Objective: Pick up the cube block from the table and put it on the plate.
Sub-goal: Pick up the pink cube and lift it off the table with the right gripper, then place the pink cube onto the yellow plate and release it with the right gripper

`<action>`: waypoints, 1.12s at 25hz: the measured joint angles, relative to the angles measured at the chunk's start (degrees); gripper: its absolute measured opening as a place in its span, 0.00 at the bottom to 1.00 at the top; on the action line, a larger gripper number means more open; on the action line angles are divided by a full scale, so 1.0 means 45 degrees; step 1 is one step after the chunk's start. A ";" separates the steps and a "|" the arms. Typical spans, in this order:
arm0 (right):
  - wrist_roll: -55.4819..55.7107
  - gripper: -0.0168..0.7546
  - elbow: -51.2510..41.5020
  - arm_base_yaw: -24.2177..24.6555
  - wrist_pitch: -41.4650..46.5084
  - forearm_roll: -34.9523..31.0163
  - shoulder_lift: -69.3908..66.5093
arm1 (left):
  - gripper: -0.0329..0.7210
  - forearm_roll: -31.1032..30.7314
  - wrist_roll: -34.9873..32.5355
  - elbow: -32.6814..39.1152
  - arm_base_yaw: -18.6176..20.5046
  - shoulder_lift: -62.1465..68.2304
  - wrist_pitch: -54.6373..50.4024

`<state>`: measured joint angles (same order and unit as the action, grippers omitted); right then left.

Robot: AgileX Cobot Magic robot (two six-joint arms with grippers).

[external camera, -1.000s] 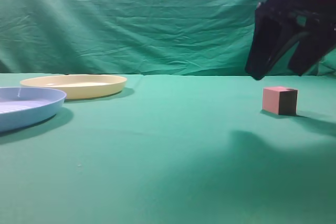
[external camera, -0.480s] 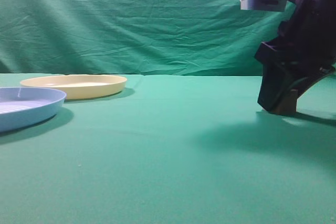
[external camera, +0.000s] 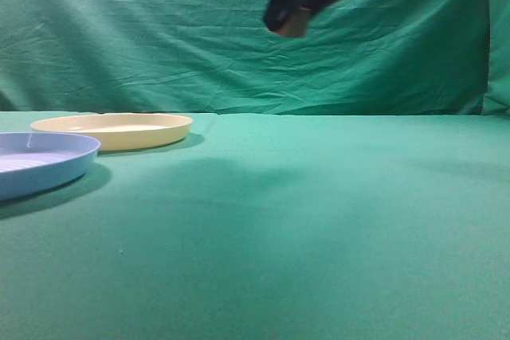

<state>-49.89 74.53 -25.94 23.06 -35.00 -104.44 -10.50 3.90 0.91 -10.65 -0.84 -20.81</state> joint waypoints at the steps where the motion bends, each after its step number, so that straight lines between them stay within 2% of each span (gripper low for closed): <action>1: 0.0000 0.32 0.0811 -0.0340 0.0054 -0.0032 -0.0267 | 0.04 0.0000 0.0000 0.0000 0.0000 0.0000 0.0000; 9: -0.0003 0.32 0.6303 -0.2481 0.0710 -0.0461 -0.4254 | 0.04 0.0000 0.0000 0.0000 0.0000 0.0000 0.0000; 14: -0.0032 0.32 0.8351 -0.3315 0.0228 -0.0461 -0.6863 | 0.04 0.0000 0.0000 0.0000 0.0000 0.0000 0.0000; 19: -0.0032 0.32 0.9114 -0.3579 -0.0664 -0.0486 -0.8154 | 0.04 0.0000 0.0000 0.0000 0.0000 0.0000 0.0000; 21: -0.0032 0.46 0.9185 -0.3579 -0.0761 -0.0486 -0.8270 | 0.04 0.0000 0.0000 0.0000 0.0000 0.0000 0.0000; 24: -0.0032 0.76 0.9212 -0.3579 -0.0856 -0.0486 -0.8253 | 0.04 0.0000 0.0000 0.0000 0.0000 0.0000 0.0000; 26: -0.0032 0.86 0.9212 -0.3579 -0.0702 -0.0486 -0.8076 | 0.04 0.0000 0.0000 0.0000 0.0000 0.0000 0.0000; 28: -0.0032 0.86 0.9212 -0.3579 -0.0104 -0.0401 -0.7558 | 0.04 0.0000 0.0000 0.0000 0.0000 0.0000 0.0000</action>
<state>-50.04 115.98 -42.04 22.59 -36.80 -138.45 -10.50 3.90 0.91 -10.65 -0.84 -20.81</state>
